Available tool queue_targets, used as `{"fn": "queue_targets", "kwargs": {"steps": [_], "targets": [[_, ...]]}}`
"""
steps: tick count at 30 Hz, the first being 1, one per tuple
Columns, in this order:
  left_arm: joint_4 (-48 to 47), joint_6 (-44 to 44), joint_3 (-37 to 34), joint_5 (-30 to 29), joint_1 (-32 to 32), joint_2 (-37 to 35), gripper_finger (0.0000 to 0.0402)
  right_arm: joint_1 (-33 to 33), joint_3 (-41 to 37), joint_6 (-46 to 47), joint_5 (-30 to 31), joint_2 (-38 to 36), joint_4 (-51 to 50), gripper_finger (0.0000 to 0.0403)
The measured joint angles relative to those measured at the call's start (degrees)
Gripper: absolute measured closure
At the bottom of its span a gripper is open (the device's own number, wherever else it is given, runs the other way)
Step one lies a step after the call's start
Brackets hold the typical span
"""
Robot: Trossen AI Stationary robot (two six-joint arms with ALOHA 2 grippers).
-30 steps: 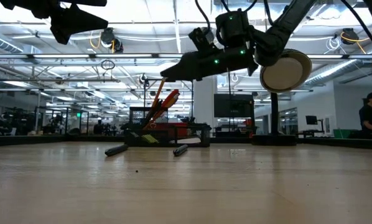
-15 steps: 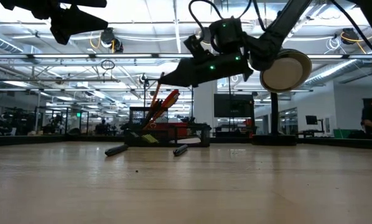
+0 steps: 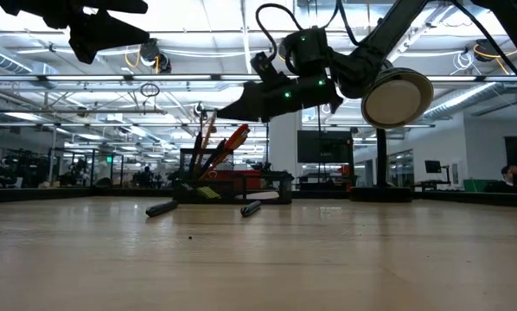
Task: Pick and place office supplies into organizer
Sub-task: Put the orange pencil into the black desk organizer, then put the black pen into the black desk organizer
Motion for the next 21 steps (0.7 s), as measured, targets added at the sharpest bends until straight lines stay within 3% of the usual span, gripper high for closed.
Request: {"fn": "queue_targets", "kwargs": {"steps": [10,16,21], "targets": [[-1.22,-0.79,0.00,0.04,0.00,0.00,0.0158,-0.05,-0.70,-3.68,-1.57,0.02,-4.04,0.0334],[-1.68,-1.16,0.00,0.01,0.00,0.00,0.0158,0.28,-0.52,-0.85,-2.83,-0.02,1.85,0.0273],[-1.68,-1.73,0.00,-0.03,-0.01,0.04,0.0158,-1.02,0.88,-0.25,-2.83,-0.02,0.71,0.0255]]}}
